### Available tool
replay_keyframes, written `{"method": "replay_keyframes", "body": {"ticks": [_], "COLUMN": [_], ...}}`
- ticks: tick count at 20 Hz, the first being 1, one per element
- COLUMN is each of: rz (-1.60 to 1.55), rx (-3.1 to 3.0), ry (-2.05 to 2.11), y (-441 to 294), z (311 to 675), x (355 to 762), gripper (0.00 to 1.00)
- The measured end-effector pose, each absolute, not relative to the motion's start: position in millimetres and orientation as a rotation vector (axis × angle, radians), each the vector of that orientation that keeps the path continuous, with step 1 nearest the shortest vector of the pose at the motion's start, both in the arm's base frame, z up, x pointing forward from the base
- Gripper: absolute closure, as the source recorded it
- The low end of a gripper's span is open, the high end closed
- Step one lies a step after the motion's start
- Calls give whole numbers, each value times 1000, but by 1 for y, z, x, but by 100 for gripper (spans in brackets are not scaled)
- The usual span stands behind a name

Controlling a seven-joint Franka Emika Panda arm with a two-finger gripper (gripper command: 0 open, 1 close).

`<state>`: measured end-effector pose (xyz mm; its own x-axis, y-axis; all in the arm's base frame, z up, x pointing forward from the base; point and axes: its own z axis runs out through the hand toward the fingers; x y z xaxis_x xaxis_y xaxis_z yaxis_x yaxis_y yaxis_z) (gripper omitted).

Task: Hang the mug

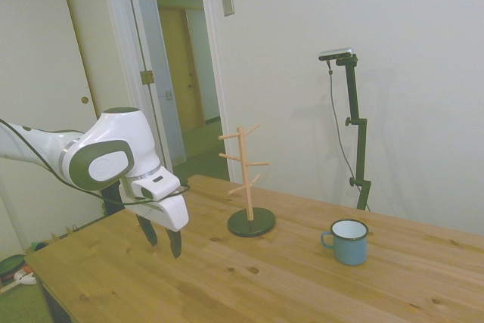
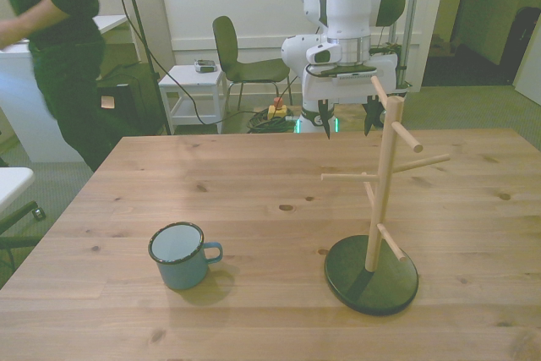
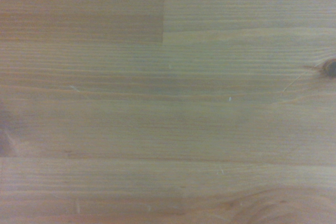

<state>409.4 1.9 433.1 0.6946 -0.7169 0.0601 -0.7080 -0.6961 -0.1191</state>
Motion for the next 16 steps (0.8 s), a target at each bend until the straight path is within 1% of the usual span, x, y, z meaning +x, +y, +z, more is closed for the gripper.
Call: {"method": "replay_keyframes", "body": {"ticks": [5, 11, 14, 16], "rz": [-173, -218, -237, -239], "rx": [-2825, -2781, -2762, -2752], "ry": [1212, 1297, 1333, 1357], "y": [-17, -93, -138, -172], "z": [436, 460, 475, 480], "x": [407, 403, 412, 425], "gripper": [0, 0, 0, 0]}}
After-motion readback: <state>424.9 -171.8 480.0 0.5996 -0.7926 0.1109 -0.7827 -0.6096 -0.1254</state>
